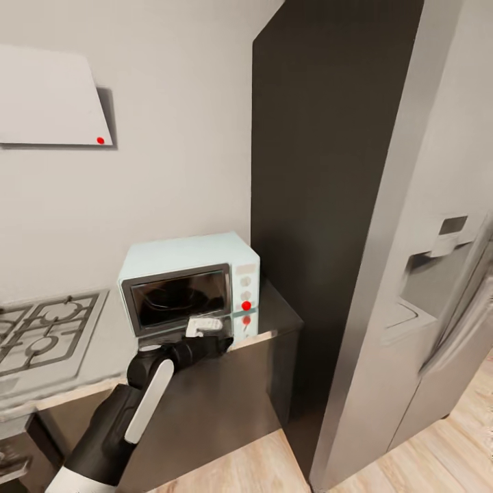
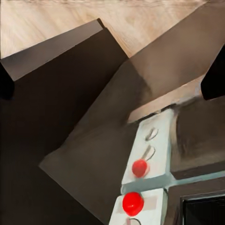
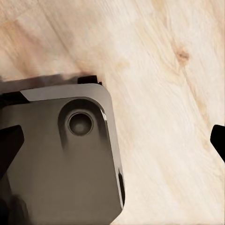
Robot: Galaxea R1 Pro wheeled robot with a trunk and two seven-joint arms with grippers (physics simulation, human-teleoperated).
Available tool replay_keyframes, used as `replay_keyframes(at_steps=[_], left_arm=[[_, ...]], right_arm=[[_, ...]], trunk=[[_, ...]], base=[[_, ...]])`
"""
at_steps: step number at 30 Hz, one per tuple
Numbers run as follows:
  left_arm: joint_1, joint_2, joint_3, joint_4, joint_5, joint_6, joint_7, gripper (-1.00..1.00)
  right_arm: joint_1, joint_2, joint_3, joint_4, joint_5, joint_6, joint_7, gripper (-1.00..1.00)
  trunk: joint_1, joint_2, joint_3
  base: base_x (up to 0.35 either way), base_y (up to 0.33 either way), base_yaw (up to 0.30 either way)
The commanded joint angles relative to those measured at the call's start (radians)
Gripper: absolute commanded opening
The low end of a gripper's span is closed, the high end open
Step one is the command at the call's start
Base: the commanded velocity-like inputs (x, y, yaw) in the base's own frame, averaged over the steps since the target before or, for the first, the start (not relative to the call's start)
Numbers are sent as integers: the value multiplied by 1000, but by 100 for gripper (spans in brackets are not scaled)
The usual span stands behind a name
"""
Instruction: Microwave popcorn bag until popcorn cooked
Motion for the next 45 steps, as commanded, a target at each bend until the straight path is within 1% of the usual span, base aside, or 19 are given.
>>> replay_keyframes(at_steps=[1,8,11,12,13,16,17,18,20,21,22,23,24,26,27,31,42,44,45], left_arm=[[-1,-1,0,27,2,3,1,100],[0,-8,-3,302,0,-8,-7,100],[0,-43,-3,472,0,-14,-10,100],[0,-61,-3,794,1,-247,-11,100],[0,-75,-2,1048,0,-451,-27,100],[0,-93,0,1234,0,-546,-87,100],[0,-97,0,1325,1,-573,-121,100],[0,-94,3,1419,5,-641,-153,100],[14,-82,3,1435,5,-705,-155,100],[45,-70,3,1439,5,-736,-155,100],[95,-57,3,1441,5,-764,-155,100],[115,-52,3,1442,5,-774,-153,100],[194,-20,3,1443,5,-800,-152,100],[220,-4,3,1443,5,-837,-152,100],[233,2,3,1443,5,-871,-152,100],[242,6,3,1443,5,-902,-151,100],[244,-3,3,1443,7,-908,-150,100],[244,-3,3,1443,7,-908,-150,100],[244,-2,3,1443,7,-908,-151,100]], right_arm=[[-1,0,-8,2,9,-4,-1,100],[-1,0,-8,2,11,-4,-1,100],[-1,0,-8,2,11,-4,-1,100],[-1,-1,-7,2,11,-2,-1,100],[-1,-1,-7,2,11,-2,-1,100],[-1,-2,-8,2,10,-2,-1,100],[-1,-3,-8,2,9,-2,-1,100],[-1,-3,-8,2,7,-2,-1,100],[-1,-3,-9,2,7,-2,-1,100],[-1,-2,-8,2,7,-2,-1,100],[-1,-2,-8,2,6,-3,-1,100],[-1,-2,-8,2,6,-3,-2,100],[-1,1,-7,2,9,-3,-2,100],[-1,6,-6,2,13,-3,-2,100],[-1,6,-7,2,16,-3,-2,100],[-1,3,-8,-4,30,-12,-3,100],[-1,-3,-4,-12,37,-20,-3,100],[-1,-3,9,-12,37,-19,-3,100],[-1,-3,34,-12,38,-19,-3,100]], trunk=[[-1,-1,-1],[-1,-1,-1],[-1,-1,-1],[-1,-1,-1],[-1,-1,-1],[-1,-1,-1],[-1,-1,-1],[-1,-1,-1],[-1,-1,-1],[-1,-1,-1],[-1,-1,-1],[-1,-1,-1],[-1,-1,-1],[-1,-1,-1],[-1,-1,-1],[-1,-1,-1],[-1,-1,4],[-1,-1,4],[-1,-1,5]], base=[[-347,0,0],[-346,0,0],[-265,0,0],[-19,0,0],[-4,0,0],[-2,0,0],[0,0,0],[0,0,0],[0,0,0],[0,0,0],[0,0,0],[0,0,0],[0,0,0],[0,0,0],[0,0,0],[0,0,120],[0,0,262],[0,0,268],[0,0,268]])
